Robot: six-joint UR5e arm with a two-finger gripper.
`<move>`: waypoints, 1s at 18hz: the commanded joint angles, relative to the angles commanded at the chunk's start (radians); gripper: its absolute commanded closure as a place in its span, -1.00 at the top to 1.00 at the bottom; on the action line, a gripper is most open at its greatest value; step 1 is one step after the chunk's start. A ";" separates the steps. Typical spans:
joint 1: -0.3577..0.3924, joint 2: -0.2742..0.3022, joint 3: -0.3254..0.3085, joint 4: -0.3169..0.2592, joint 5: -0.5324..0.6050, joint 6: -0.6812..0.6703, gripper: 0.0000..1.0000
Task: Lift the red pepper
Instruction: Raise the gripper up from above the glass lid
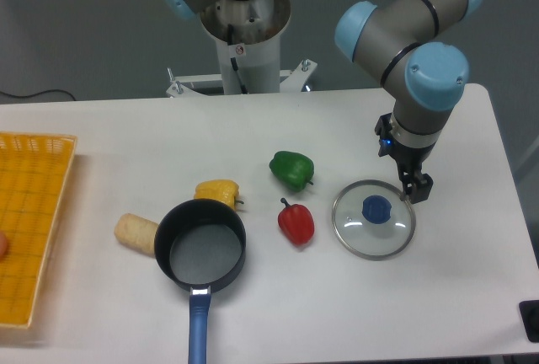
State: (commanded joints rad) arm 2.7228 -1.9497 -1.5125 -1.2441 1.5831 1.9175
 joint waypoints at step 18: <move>-0.061 0.040 -0.080 0.109 -0.097 -0.510 1.00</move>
State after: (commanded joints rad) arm 2.6615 -1.9098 -1.5923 -1.1352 1.4864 1.4070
